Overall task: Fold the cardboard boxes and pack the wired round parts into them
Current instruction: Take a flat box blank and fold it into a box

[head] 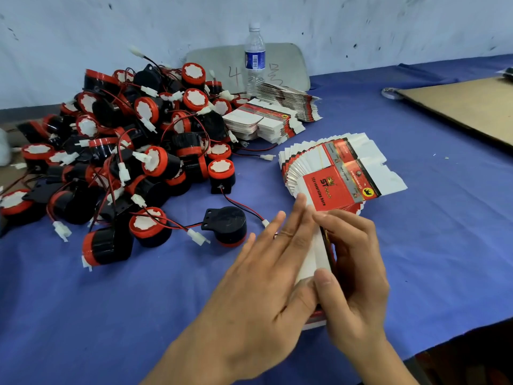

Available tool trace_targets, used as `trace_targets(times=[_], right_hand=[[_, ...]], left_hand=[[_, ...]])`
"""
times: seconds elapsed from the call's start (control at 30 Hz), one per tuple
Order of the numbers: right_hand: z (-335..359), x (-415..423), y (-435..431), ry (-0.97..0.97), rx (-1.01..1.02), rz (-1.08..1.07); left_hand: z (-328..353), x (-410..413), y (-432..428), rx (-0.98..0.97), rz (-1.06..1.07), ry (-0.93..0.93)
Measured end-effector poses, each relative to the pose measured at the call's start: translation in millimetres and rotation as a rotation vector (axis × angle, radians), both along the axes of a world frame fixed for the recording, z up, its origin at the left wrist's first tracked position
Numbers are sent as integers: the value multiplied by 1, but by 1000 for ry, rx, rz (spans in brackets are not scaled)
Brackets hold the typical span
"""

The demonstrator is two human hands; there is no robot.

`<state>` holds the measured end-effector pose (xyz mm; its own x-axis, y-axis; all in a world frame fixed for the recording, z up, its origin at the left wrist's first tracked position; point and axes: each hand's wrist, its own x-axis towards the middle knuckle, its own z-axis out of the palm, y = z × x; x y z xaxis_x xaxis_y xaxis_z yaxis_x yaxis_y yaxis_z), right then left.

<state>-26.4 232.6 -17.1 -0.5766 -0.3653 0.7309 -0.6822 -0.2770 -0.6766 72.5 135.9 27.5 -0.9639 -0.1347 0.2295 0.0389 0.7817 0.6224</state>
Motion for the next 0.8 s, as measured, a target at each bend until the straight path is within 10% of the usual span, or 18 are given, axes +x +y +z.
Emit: trace_targets(times=[0.3, 0.8], right_hand=[[16, -4, -1, 247, 18, -95], [19, -3, -6, 343, 14, -68]], left_hand=[[-10, -8, 16, 1145, 119, 117], [1, -6, 12, 1243, 188, 19]])
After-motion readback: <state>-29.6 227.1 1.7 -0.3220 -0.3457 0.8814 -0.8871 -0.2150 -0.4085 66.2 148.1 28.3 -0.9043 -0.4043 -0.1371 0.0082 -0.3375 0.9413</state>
